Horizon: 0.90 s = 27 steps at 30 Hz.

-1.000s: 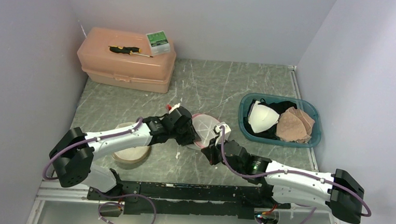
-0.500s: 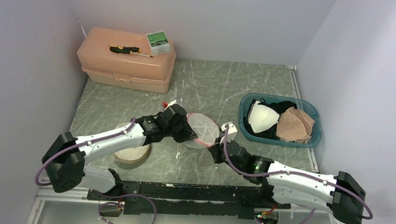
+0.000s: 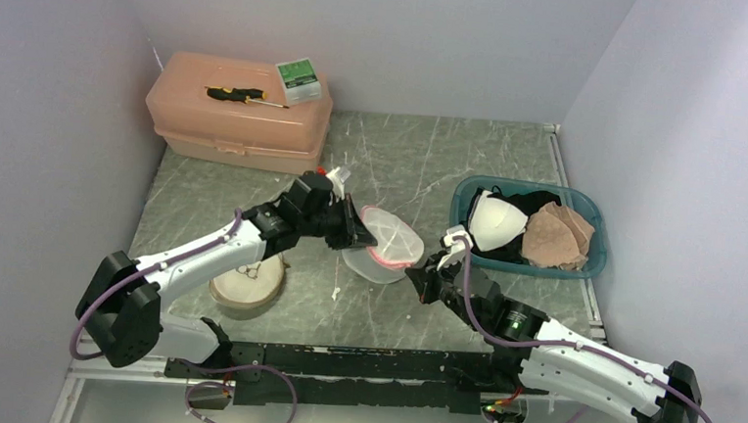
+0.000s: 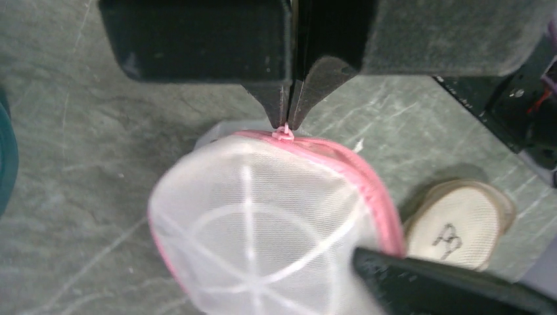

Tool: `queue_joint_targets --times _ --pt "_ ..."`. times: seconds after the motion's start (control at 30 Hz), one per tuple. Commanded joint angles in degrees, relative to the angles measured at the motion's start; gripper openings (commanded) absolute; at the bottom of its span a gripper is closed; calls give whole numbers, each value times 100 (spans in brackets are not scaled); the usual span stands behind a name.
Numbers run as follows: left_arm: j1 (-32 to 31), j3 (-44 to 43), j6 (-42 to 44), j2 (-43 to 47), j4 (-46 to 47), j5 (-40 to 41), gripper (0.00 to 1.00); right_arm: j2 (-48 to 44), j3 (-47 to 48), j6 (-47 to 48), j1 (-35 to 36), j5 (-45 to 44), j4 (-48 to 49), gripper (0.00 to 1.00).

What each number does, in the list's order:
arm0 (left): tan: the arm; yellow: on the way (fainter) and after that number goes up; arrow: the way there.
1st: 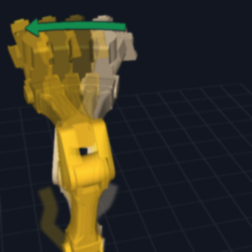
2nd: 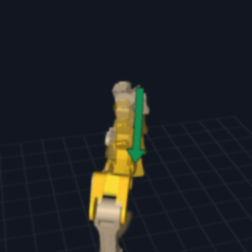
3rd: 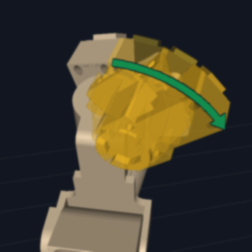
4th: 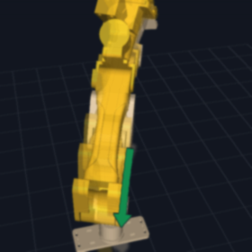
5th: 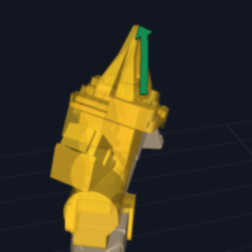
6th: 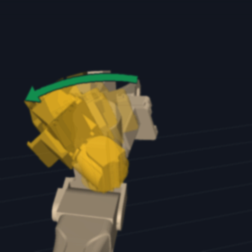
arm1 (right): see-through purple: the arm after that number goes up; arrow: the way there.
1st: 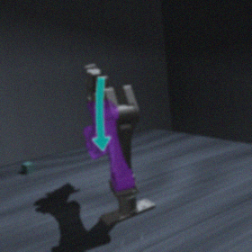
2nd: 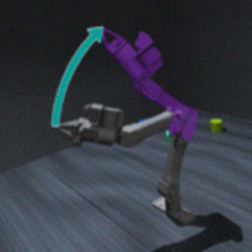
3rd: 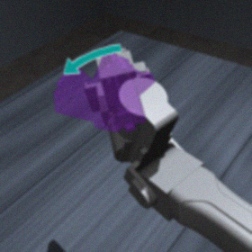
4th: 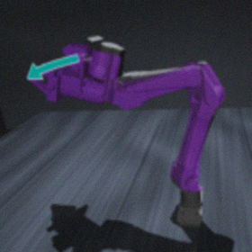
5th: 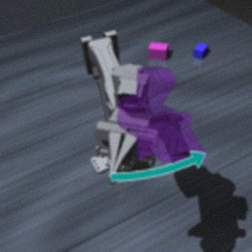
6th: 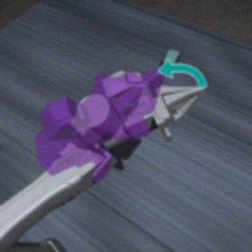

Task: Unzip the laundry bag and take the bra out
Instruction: Unzip the laundry bag at the center of the board.

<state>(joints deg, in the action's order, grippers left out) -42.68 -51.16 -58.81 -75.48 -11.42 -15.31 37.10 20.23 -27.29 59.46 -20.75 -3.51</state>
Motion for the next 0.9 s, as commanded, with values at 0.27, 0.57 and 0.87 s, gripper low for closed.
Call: queue_joint_targets --times 0.27,0.57,0.87 --pt "609 -221 1151 -786 2059 -2307 60 126 315 198 119 1179 493 0" --pt "774 176 1153 499 49 -993 88 747 95 -60 122 778 658 0" --pt "375 -2 -72 1602 -1681 -144 92 1084 235 121 131 777 814 0"
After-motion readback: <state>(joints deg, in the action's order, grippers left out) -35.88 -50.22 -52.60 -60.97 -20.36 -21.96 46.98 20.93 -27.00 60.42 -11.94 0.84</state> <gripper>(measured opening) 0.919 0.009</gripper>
